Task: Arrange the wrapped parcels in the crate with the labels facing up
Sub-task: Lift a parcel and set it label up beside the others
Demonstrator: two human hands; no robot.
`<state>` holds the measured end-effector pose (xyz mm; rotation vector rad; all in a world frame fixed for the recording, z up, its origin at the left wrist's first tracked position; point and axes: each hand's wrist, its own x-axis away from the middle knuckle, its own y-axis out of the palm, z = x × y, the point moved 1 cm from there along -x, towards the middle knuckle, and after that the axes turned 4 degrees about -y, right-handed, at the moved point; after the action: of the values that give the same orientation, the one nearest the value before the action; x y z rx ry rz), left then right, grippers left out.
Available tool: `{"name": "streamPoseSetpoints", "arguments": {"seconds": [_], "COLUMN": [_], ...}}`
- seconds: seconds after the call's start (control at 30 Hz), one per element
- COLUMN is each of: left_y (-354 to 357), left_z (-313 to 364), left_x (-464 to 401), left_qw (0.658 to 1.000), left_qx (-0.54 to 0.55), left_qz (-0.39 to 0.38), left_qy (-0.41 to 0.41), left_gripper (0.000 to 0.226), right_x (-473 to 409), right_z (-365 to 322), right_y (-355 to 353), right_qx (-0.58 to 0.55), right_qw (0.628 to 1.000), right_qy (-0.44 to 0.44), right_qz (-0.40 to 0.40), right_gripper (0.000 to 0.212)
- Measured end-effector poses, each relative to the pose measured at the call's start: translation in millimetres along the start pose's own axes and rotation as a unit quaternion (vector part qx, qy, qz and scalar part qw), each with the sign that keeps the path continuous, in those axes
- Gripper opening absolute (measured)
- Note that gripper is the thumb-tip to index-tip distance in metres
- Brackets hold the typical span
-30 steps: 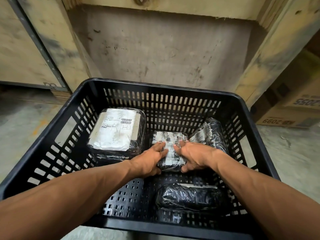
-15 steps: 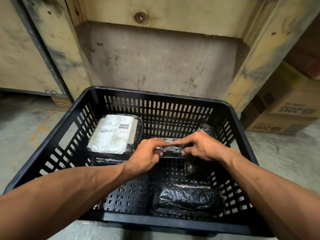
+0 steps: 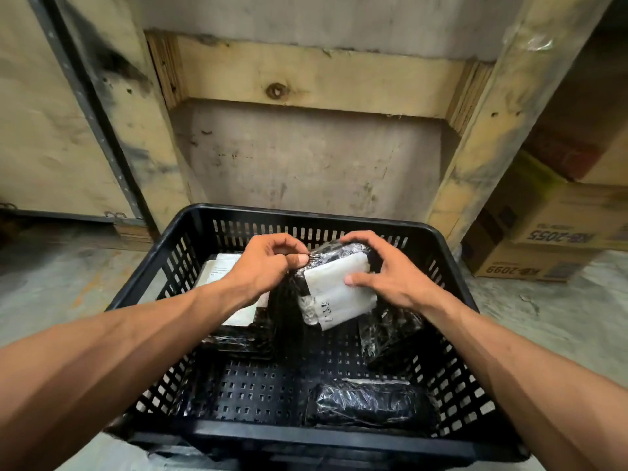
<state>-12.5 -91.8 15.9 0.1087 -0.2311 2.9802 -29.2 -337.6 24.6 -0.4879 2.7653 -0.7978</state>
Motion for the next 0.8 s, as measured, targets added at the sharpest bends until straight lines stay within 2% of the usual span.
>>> {"name": "streamPoseSetpoints", "arguments": {"seconds": [0.1,0.2,0.27,0.4,0.47,0.57,0.63,0.7,0.8], "left_y": [-6.6,-15.1,-14.8,-12.3,-16.6,-22.6,-20.9,-14.9,-4.0], "left_z": [13.6,26.5,30.0,29.6,32.5,36.5,37.8,38.1,36.0], "left_x": [0.8,8.0,12.4,13.1,13.8,13.3,14.6,17.7,23.6], "left_qw": [1.0,0.997,0.994,0.992,0.992,0.989,0.987,0.984,0.983], "left_qx": [0.007,0.018,0.011,0.083,0.098,0.133,0.156,0.171,0.163], "left_qz": [-0.017,-0.063,-0.087,-0.051,-0.028,-0.006,0.005,0.025,0.023], "left_qy": [0.024,0.047,0.068,0.081,0.077,0.061,0.049,0.048,0.077], "left_gripper": [0.01,0.041,0.062,0.063,0.062,0.059,0.058,0.059,0.058], "right_x": [-2.7,-2.9,-4.9,-6.7,-4.0,5.4,10.6,13.2,14.0], "right_z": [-2.2,-11.3,-18.3,-27.8,-29.3,-29.9,-29.8,-30.9,-32.1], "right_y": [-3.2,-5.1,-4.7,-6.1,-4.6,3.1,10.5,16.7,25.3], "right_qx": [-0.049,-0.12,-0.129,-0.092,-0.074,-0.08,-0.092,-0.088,-0.091], "right_qw": [0.998,0.989,0.985,0.987,0.989,0.993,0.993,0.992,0.985], "right_qy": [-0.016,-0.03,-0.034,-0.032,-0.029,-0.018,-0.016,-0.024,-0.037], "right_qz": [0.039,0.081,0.107,0.13,0.126,0.09,0.077,0.091,0.139], "right_gripper": [0.059,0.057,0.057,0.062,0.073,0.104,0.117,0.112,0.08]}}
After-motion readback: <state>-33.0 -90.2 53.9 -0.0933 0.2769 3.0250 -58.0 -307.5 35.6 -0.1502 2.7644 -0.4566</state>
